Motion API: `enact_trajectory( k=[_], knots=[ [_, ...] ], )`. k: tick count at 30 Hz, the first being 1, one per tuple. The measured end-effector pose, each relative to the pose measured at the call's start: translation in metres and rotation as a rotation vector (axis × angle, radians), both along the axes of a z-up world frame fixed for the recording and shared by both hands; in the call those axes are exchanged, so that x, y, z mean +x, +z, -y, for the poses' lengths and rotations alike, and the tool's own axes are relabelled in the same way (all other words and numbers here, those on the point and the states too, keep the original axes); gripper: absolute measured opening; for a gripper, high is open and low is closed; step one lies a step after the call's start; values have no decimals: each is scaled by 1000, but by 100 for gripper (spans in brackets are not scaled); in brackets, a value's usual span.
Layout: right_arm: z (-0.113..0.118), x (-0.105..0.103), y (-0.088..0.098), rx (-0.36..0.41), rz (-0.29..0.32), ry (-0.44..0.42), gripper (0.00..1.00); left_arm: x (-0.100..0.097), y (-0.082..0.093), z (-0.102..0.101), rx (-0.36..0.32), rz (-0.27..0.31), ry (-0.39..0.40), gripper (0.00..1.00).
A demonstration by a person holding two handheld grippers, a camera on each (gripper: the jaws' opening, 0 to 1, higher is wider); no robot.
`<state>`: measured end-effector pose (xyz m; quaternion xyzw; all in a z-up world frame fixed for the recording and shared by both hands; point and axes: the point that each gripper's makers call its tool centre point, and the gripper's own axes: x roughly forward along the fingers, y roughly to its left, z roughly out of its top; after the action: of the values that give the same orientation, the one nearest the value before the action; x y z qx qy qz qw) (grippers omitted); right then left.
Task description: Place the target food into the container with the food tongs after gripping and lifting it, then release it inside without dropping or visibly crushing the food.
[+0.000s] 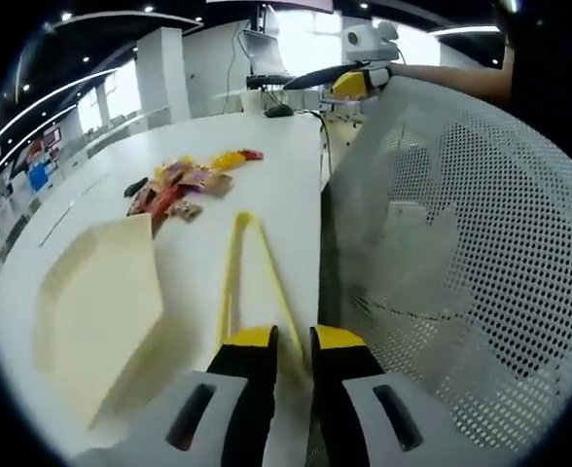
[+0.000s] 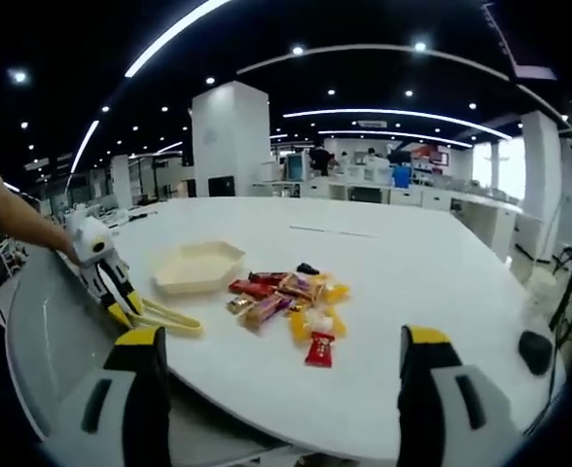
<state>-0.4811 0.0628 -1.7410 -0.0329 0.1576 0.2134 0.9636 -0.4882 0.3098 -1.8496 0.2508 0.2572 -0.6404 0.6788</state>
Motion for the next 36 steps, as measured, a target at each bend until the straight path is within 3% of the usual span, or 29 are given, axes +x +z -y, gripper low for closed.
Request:
enact_trajectory(
  k=[2,6,7,12,16,19,23,27,29,30,32,35,36],
  knots=[
    [0,0,1,0,2,-2,99,1,0,4,-13,0,2,5],
    [-1,0,0,3,2,3,99,17,1,-8,8,13,84,0],
    [-1,0,0,5,0,4,99,18,3,-10,3,8,73,0],
    [-4,0,-1,13,-4,11,99,25,26,-9,-110,-26,159,0],
    [-10,0,1,8,-12,34,100,26,47,-6,-147,-18,165,0],
    [-33,-2,21,50,42,115,100,14,75,7,-208,-29,131,0],
    [-66,-8,36,89,47,240,100,-8,108,22,-277,-48,65,0],
    [-115,-17,65,216,84,385,100,-30,142,37,-339,-62,13,0],
    [-125,-19,74,252,94,414,100,-38,154,43,-363,-63,-5,0],
    [-139,-23,86,310,106,453,100,-46,167,49,-408,-74,-18,0],
    [-153,-26,102,402,131,488,100,-55,182,54,-468,-104,-24,0],
    [-157,-26,105,380,130,503,100,-60,188,54,-498,-134,-13,0],
    [-161,-27,118,448,154,518,100,-62,190,53,-504,-131,-14,0]
  ],
)
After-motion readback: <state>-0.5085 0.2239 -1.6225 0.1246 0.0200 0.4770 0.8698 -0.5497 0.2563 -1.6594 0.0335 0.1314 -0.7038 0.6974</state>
